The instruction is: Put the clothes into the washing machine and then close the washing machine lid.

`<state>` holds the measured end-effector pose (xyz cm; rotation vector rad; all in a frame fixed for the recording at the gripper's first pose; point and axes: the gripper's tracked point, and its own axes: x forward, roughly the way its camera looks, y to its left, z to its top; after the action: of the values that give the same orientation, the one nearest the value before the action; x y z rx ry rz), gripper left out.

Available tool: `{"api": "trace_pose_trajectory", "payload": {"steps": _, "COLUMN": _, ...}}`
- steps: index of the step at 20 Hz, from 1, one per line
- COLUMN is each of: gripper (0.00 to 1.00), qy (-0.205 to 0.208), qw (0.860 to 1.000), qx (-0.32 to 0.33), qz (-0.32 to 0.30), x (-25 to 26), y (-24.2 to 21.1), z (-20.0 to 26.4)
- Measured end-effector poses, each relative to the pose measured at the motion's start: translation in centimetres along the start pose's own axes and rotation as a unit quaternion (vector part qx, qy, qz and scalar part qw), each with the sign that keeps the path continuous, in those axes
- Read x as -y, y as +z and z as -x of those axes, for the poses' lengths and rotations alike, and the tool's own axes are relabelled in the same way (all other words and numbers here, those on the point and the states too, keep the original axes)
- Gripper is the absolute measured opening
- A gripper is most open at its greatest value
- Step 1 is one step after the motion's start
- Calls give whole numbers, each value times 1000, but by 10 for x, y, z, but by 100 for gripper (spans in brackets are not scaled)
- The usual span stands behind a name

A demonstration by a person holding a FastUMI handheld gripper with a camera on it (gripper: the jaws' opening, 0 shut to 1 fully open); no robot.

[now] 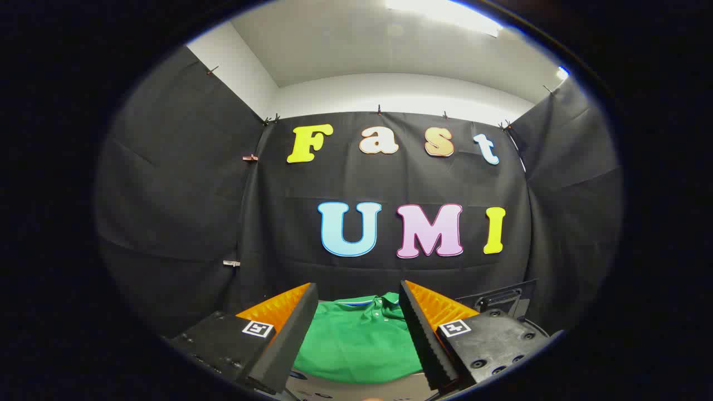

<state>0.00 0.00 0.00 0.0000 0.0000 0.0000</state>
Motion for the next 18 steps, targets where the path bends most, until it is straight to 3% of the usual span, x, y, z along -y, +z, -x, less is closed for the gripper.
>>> {"api": "trace_pose_trajectory", "payload": {"steps": 18, "gripper": 92, "qy": 7, "qw": 1000, "qx": -8, "qz": 0, "x": 0, "y": 0, "z": 0}}
